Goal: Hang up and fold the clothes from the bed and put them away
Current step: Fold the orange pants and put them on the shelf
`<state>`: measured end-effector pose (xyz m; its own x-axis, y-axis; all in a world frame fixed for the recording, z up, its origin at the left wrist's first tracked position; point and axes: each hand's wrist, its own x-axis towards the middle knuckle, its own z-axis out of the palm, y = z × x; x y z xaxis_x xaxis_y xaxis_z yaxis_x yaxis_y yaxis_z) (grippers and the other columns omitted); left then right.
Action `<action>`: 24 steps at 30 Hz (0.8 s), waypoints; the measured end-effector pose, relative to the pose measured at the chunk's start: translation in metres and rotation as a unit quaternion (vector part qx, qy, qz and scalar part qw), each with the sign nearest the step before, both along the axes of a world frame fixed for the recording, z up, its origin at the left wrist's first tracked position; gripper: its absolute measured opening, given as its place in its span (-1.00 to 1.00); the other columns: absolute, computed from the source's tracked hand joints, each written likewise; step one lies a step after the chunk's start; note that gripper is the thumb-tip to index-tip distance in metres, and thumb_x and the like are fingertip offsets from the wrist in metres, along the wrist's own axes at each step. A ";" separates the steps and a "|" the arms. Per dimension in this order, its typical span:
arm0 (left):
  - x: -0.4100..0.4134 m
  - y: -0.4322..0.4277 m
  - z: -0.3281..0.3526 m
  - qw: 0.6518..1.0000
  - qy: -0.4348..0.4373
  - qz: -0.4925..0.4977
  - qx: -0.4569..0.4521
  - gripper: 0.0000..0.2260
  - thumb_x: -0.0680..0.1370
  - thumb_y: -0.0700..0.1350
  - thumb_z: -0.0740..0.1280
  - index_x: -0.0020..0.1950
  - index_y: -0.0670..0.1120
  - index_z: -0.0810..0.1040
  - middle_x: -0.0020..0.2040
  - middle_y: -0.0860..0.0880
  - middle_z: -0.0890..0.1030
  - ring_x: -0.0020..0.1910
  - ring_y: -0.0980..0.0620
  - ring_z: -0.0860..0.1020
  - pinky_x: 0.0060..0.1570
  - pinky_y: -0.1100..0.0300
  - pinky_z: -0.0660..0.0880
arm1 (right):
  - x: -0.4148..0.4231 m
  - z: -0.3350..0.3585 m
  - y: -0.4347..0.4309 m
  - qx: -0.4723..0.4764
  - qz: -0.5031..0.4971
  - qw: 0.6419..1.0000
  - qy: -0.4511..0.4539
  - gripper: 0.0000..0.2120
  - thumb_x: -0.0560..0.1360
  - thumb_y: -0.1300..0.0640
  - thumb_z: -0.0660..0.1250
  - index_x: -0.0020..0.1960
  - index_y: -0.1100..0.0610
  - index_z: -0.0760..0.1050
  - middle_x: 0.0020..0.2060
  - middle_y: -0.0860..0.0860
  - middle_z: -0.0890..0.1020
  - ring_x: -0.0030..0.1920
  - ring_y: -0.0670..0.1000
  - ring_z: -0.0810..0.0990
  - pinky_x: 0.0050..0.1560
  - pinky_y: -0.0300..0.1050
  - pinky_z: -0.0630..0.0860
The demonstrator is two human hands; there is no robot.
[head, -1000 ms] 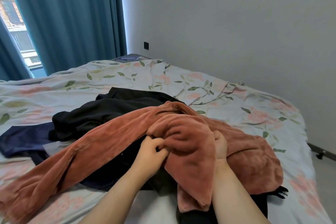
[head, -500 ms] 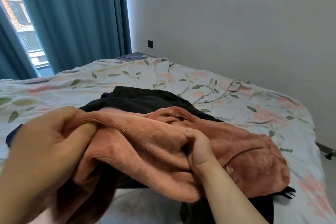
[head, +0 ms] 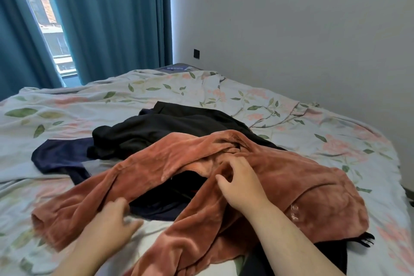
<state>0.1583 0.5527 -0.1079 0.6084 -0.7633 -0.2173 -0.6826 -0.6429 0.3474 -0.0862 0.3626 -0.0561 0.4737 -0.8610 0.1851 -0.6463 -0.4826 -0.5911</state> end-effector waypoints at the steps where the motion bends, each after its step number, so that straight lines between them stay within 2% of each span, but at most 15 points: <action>1: 0.009 -0.001 -0.009 0.998 -0.039 0.038 -0.021 -0.36 0.22 0.39 0.36 0.16 0.04 0.45 0.07 -0.01 0.46 0.08 -0.08 0.51 0.04 0.03 0.51 | 0.003 -0.001 0.001 -0.033 0.021 0.999 0.016 -0.71 0.49 -0.05 0.38 0.19 -0.07 0.49 0.17 -0.14 0.48 0.16 -0.10 0.46 0.22 -0.19 0.43; 3: 0.020 -0.003 -0.026 0.993 -0.108 0.056 0.010 -0.16 0.27 0.32 0.45 0.43 -0.04 0.31 0.24 -0.11 0.40 0.21 -0.17 0.44 0.13 -0.02 0.49 | 0.013 -0.004 0.006 -0.051 0.065 0.995 0.057 -0.51 0.53 -0.11 0.35 0.42 -0.05 0.39 0.39 -0.11 0.37 0.37 -0.05 0.34 0.40 -0.12 0.33; 4: 0.024 -0.004 -0.031 0.989 -0.135 0.062 0.000 -0.13 0.28 0.27 0.49 0.48 -0.07 0.30 0.28 -0.17 0.40 0.22 -0.22 0.44 0.15 -0.07 0.47 | 0.017 -0.005 0.008 -0.042 0.078 0.993 0.079 -0.46 0.54 -0.14 0.33 0.48 -0.06 0.33 0.46 -0.11 0.31 0.42 -0.02 0.29 0.44 -0.08 0.30; 6: 0.039 -0.006 -0.034 0.984 -0.157 0.063 -0.053 -0.32 0.30 0.02 0.54 0.37 -0.16 0.50 0.16 -0.28 0.48 0.10 -0.33 0.48 0.06 -0.19 0.48 | 0.022 -0.012 0.010 -0.034 0.084 0.988 0.122 -0.42 0.56 -0.17 0.30 0.52 -0.06 0.27 0.50 -0.08 0.29 0.42 0.05 0.30 0.43 -0.02 0.30; 7: 0.049 -0.006 -0.034 0.978 -0.179 0.067 -0.082 -0.49 0.32 -0.10 0.50 0.25 -0.18 0.60 0.09 -0.30 0.51 0.02 -0.35 0.49 -0.01 -0.22 0.47 | 0.023 -0.015 0.010 -0.046 0.080 0.986 0.141 -0.41 0.55 -0.17 0.31 0.52 -0.05 0.27 0.48 -0.07 0.32 0.39 0.07 0.34 0.41 0.01 0.32; 9: 0.069 -0.005 -0.022 0.969 -0.205 0.074 -0.118 -0.72 0.34 -0.20 0.36 0.02 -0.15 0.69 0.04 -0.29 0.57 0.00 -0.36 0.50 -0.01 -0.22 0.43 | 0.024 -0.016 0.007 -0.093 0.065 0.979 0.168 -0.41 0.52 -0.17 0.34 0.48 -0.02 0.30 0.38 -0.06 0.42 0.28 0.09 0.42 0.33 0.03 0.37; 11: 0.088 -0.002 -0.002 0.968 -0.148 0.073 -0.191 -0.81 0.37 -0.25 0.28 -0.12 -0.08 0.64 0.01 -0.22 0.64 -0.02 -0.30 0.54 0.00 -0.17 0.44 | 0.024 -0.014 0.004 -0.136 0.053 0.971 0.187 -0.43 0.51 -0.13 0.36 0.46 -0.01 0.32 0.28 -0.06 0.50 0.19 0.10 0.45 0.26 0.04 0.37; 12: 0.097 0.001 0.012 0.968 -0.067 0.078 -0.231 -0.82 0.39 -0.26 0.27 -0.16 0.00 0.58 -0.07 -0.17 0.66 -0.10 -0.24 0.56 -0.05 -0.13 0.46 | 0.023 -0.013 0.002 -0.152 0.049 0.968 0.193 -0.46 0.53 -0.09 0.34 0.46 -0.01 0.33 0.23 -0.05 0.53 0.16 0.10 0.46 0.23 0.04 0.36; 13: 0.108 0.005 0.026 0.963 0.006 0.081 -0.256 -0.85 0.39 -0.22 0.25 -0.18 0.02 0.53 -0.19 -0.10 0.66 -0.20 -0.20 0.56 -0.13 -0.08 0.48 | 0.022 -0.012 0.000 -0.163 0.046 0.965 0.201 -0.50 0.55 -0.02 0.31 0.46 -0.02 0.34 0.19 -0.05 0.57 0.14 0.11 0.47 0.20 0.04 0.36; 15: 0.129 0.015 0.057 0.954 0.048 0.074 -0.287 -0.83 0.32 -0.09 0.20 -0.17 0.05 0.54 -0.35 0.03 0.60 -0.30 -0.09 0.55 -0.23 0.06 0.47 | 0.018 -0.008 0.000 -0.169 0.047 0.961 0.215 -0.56 0.53 0.07 0.24 0.41 -0.05 0.43 0.08 -0.06 0.63 0.10 0.12 0.50 0.17 0.03 0.35; 17: 0.150 0.024 0.090 0.962 0.061 0.036 -0.263 -0.77 0.26 0.01 0.24 -0.19 0.06 0.63 -0.34 0.04 0.63 -0.29 -0.03 0.57 -0.22 0.10 0.46 | 0.015 -0.001 0.002 -0.171 0.061 0.956 0.231 -0.65 0.46 0.04 0.21 0.19 -0.07 0.60 -0.04 -0.08 0.67 0.04 0.11 0.52 0.16 0.00 0.37; 19: 0.166 0.029 0.119 0.970 0.149 0.001 -0.191 -0.65 0.16 0.12 0.33 -0.21 -0.04 0.70 -0.30 -0.03 0.67 -0.30 -0.02 0.60 -0.19 0.07 0.49 | 0.012 0.005 0.004 -0.187 0.080 0.943 0.263 -0.69 0.42 0.00 0.14 -0.10 0.00 0.66 -0.17 -0.05 0.67 -0.04 0.11 0.52 0.08 -0.02 0.36; 20: 0.174 0.031 0.127 0.969 0.198 -0.005 -0.148 -0.61 0.12 0.14 0.38 -0.24 -0.09 0.70 -0.30 -0.06 0.68 -0.32 0.01 0.59 -0.21 0.09 0.49 | 0.011 0.007 0.006 -0.189 0.088 0.936 0.282 -0.66 0.40 -0.01 0.11 -0.17 0.03 0.65 -0.20 -0.04 0.67 -0.05 0.11 0.52 0.04 -0.03 0.33; 22: 0.177 0.030 0.136 0.971 0.227 -0.021 -0.071 -0.68 0.12 0.13 0.43 -0.35 -0.10 0.64 -0.36 -0.05 0.61 -0.38 0.05 0.53 -0.28 0.15 0.45 | 0.011 0.010 0.010 -0.180 0.092 0.928 0.312 -0.62 0.38 -0.01 0.07 -0.18 0.05 0.66 -0.21 -0.02 0.67 -0.04 0.10 0.50 0.02 -0.04 0.25; 24: 0.172 0.025 0.130 0.984 0.174 -0.038 0.011 -0.74 0.14 0.09 0.44 -0.36 -0.08 0.60 -0.38 -0.01 0.58 -0.39 0.06 0.53 -0.29 0.16 0.45 | 0.010 0.010 0.015 -0.169 0.096 0.922 0.336 -0.64 0.40 -0.01 0.10 -0.15 0.04 0.66 -0.18 -0.02 0.68 -0.01 0.09 0.49 0.04 -0.04 0.24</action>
<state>0.3299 0.5779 0.0218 0.4356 -0.7968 -0.4188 -0.5712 -0.6043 0.5555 -0.0759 0.3773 -0.0465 0.7171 -0.6960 0.0372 -0.6949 -0.7097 0.1160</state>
